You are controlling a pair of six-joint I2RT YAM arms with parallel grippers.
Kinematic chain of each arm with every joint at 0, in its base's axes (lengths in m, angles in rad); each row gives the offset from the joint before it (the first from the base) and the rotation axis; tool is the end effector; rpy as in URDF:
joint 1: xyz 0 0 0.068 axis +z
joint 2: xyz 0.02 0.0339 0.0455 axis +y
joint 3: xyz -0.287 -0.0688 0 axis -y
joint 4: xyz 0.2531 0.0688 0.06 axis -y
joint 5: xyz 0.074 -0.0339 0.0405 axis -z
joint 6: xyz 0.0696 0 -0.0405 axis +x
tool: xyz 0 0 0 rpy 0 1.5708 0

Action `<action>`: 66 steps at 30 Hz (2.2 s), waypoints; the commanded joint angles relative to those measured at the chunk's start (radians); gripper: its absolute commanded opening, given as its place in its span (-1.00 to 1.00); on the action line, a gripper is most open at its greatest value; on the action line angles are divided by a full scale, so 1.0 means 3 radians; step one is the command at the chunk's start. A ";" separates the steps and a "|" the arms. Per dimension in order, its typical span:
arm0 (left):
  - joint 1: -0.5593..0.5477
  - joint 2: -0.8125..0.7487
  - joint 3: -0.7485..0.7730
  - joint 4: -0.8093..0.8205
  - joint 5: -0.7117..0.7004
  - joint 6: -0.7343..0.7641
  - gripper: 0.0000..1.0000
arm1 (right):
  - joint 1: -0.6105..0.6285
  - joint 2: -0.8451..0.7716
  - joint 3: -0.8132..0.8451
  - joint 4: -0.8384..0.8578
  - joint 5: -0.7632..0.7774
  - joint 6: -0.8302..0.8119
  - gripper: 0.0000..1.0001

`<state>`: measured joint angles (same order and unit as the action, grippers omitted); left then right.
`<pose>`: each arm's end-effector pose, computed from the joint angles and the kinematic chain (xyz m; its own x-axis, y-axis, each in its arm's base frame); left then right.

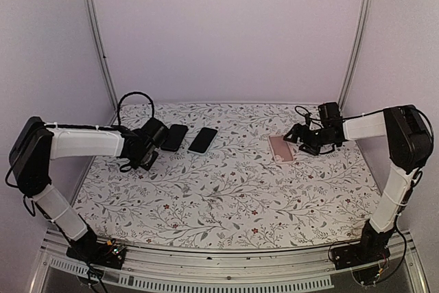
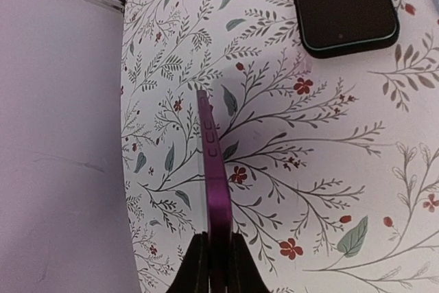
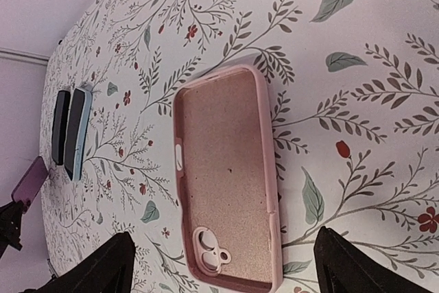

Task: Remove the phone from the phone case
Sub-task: Place the phone at the center of the board.

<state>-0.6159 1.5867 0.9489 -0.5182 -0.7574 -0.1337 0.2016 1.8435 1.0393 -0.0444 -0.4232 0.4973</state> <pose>0.2838 -0.1423 0.1840 -0.7662 0.4236 -0.4832 0.0925 0.8168 0.5694 0.3930 0.1095 0.1461 -0.8601 0.2682 -0.4340 -0.0435 0.8090 0.5862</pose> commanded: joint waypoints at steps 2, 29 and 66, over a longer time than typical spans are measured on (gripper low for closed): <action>-0.0120 0.0409 -0.0097 -0.0118 -0.0017 0.0097 -1.00 | -0.0014 -0.0162 0.0002 0.0034 0.0032 -0.0052 0.87; -0.0136 0.0995 0.0247 -0.0353 0.0972 0.0165 -0.50 | 0.0011 -0.0183 -0.0024 0.0032 -0.0062 -0.0077 0.92; 0.0081 -0.0129 0.0322 0.0539 0.2499 -0.0745 0.79 | 0.1290 0.0487 0.1488 -0.0923 0.1099 0.0202 0.98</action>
<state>-0.5953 1.4872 0.9989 -0.4152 -0.0456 -0.3195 0.5903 1.9697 1.4483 -0.2874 -0.1467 0.5137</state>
